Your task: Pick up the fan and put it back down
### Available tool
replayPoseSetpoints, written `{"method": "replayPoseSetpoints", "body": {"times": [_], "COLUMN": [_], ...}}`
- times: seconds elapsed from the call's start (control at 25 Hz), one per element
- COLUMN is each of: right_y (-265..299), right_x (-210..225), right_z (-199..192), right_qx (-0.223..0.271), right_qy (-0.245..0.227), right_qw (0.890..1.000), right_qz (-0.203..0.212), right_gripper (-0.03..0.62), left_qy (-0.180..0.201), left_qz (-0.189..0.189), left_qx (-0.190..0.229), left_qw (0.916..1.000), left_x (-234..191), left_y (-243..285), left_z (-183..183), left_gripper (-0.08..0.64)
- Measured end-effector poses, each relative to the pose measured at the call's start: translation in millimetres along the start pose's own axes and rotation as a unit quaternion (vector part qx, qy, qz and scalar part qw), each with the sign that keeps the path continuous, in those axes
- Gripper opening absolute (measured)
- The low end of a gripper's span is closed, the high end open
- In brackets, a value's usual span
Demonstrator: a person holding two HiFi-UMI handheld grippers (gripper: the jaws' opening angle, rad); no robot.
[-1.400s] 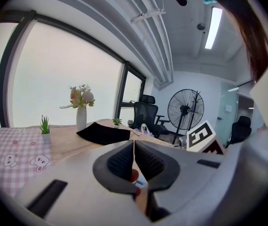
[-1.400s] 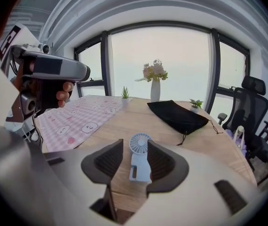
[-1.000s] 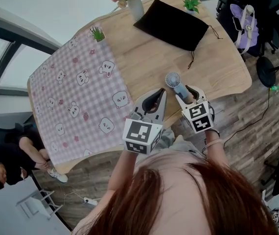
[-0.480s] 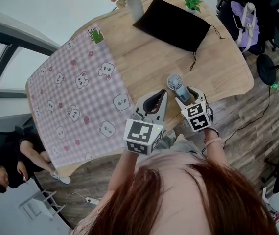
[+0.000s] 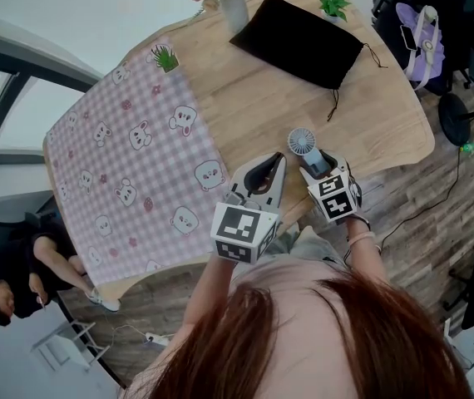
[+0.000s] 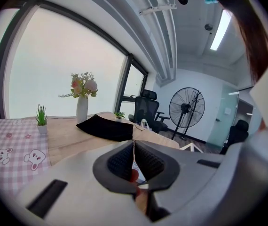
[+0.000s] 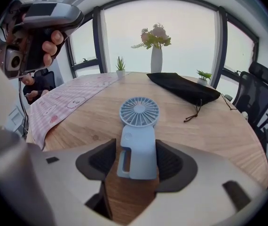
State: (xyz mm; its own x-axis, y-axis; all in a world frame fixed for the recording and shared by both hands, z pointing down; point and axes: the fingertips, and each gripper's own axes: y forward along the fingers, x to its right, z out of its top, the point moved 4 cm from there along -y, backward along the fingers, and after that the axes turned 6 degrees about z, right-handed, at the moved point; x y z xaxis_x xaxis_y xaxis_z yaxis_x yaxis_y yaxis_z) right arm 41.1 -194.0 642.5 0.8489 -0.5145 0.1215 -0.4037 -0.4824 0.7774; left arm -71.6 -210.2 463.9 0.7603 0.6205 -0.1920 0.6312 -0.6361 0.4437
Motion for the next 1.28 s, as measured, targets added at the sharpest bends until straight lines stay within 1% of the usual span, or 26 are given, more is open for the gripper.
{"method": "replayPoseSetpoints", "body": {"times": [0.12,0.28,0.36,0.56,0.88,1.0,1.28], "right_y": [2.4,4.0,3.6,1.7,-3.7,-10.0,-32.3], "right_x": [2.4,5.3,6.4,6.6,6.5,4.2,3.3], "right_z": [1.5,2.7,2.5,-2.0,0.2,5.8,20.6], "right_qx": [0.006,0.016,0.021,0.02,0.029,0.034,0.041], "right_qy": [0.011,0.014,0.017,0.031,0.023,0.012,-0.005], "right_qw": [1.0,1.0,1.0,0.999,0.999,0.999,0.999], "right_qz": [-0.001,-0.009,-0.012,-0.007,-0.004,-0.001,0.007], "right_gripper": [0.258,0.248,0.221,0.213,0.212,0.212,0.212], "left_qy": [-0.002,-0.004,-0.003,-0.006,-0.01,-0.014,-0.012], "left_qz": [-0.001,-0.003,-0.003,0.003,0.034,0.048,0.069], "left_qx": [-0.002,-0.002,-0.001,0.003,0.01,0.013,0.025], "left_qw": [1.0,1.0,1.0,1.0,0.9993,0.9987,0.9973], "left_x": [-2.5,-3.5,-2.0,2.5,3.7,4.8,12.7], "left_y": [0.2,0.3,-1.0,-8.6,-16.6,-22.1,-32.1], "left_z": [-1.1,-1.8,-1.4,-1.3,2.9,4.4,13.4], "left_gripper": [0.012,0.012,0.014,0.012,0.012,0.012,0.012]}}
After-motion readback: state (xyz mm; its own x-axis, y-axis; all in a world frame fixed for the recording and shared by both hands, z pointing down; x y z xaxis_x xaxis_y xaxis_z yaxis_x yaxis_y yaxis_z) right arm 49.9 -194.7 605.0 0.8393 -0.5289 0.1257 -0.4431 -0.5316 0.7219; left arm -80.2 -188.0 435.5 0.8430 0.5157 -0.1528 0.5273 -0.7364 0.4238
